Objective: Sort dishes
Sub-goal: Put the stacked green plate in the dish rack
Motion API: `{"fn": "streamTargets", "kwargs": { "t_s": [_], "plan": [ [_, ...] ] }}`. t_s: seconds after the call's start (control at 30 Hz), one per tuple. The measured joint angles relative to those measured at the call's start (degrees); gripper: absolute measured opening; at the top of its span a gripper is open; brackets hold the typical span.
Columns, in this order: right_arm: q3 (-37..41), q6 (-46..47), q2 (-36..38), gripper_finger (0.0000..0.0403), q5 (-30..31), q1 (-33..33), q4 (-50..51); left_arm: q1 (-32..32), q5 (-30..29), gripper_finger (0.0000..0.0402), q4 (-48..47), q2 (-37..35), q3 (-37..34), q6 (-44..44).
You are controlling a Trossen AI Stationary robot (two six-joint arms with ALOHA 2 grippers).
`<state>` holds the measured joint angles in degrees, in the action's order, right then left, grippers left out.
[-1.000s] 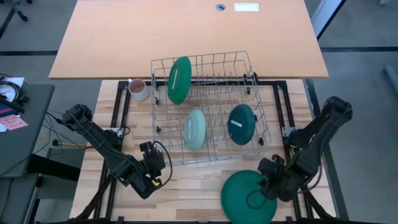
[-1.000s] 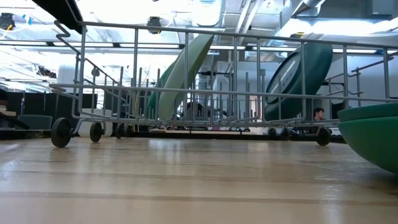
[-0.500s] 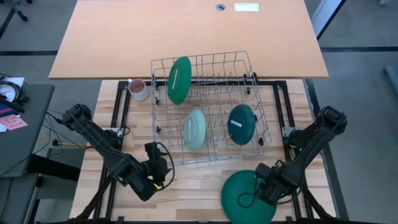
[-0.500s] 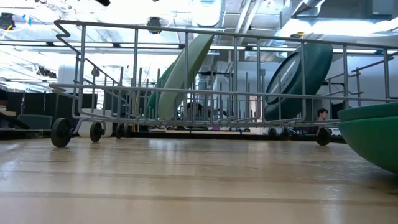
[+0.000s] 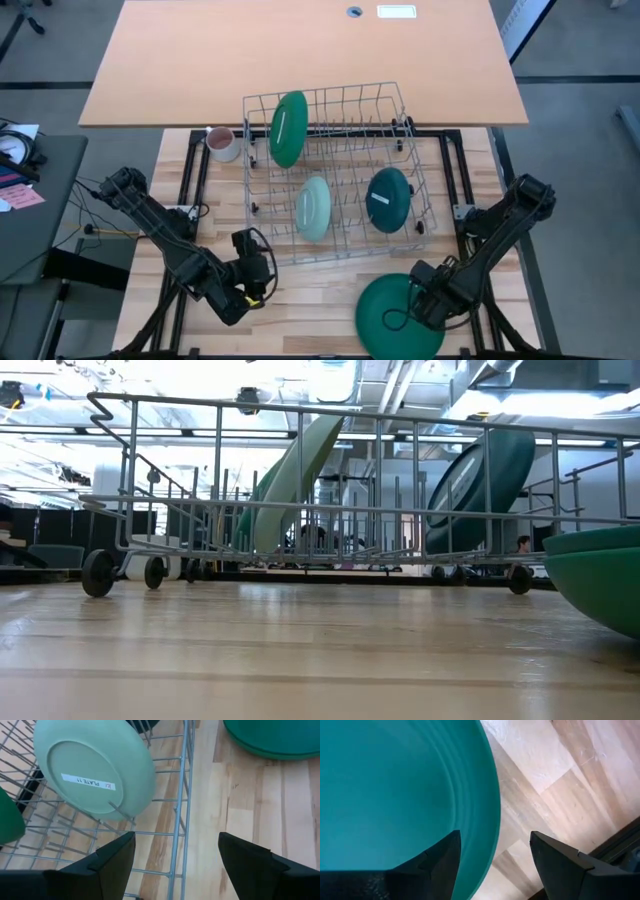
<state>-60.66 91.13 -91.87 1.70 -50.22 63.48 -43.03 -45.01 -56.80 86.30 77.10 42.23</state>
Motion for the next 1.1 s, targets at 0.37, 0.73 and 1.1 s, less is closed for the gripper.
{"fn": "streamTargets", "kwargs": {
  "t_s": [0.37, 0.73, 1.1],
  "plan": [
    [0.0, -2.5, -4.1, 0.0189, -0.6, 0.0, 1.8, -0.4, 0.1, 0.0278, 1.3, 0.0, 0.0, 0.3],
    [-1.3, -2.7, -3.7, 0.0097, -2.9, 0.5, 8.7, -0.4, 0.2, 0.0278, 1.3, 0.0, 0.0, 0.3],
    [-2.3, -1.6, -3.7, 0.0045, -2.8, 0.5, 7.3, -0.4, 0.2, 0.0278, 1.3, 0.0, 0.0, 0.3]
  ]
}}
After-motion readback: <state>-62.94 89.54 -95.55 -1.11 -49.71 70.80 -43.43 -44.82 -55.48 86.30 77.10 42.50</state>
